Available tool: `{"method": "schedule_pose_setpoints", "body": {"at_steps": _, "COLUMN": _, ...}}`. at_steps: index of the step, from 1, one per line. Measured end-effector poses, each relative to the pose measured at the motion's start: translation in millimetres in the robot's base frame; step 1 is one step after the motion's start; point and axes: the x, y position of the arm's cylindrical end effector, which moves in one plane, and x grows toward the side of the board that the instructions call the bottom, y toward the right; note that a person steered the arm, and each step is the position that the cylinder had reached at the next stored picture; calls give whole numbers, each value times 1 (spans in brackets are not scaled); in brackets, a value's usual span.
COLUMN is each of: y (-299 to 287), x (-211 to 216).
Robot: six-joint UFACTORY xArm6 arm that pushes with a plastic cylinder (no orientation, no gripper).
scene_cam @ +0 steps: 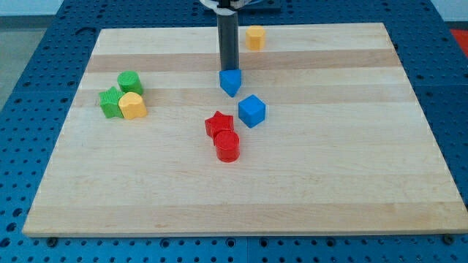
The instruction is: Slide the blue cube towards the top of the red star
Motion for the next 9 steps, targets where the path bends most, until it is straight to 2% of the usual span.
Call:
{"method": "schedule_pose_setpoints", "body": {"at_steps": 1, "y": 28, "x": -5}}
{"method": "schedule_pose_setpoints", "body": {"at_steps": 2, "y": 85, "x": 2}}
{"method": "schedule_pose_setpoints", "body": {"at_steps": 3, "y": 111, "x": 32}}
{"method": "schedule_pose_setpoints", "body": {"at_steps": 6, "y": 91, "x": 109}}
{"method": "schedule_pose_setpoints", "body": {"at_steps": 9, "y": 45, "x": 118}}
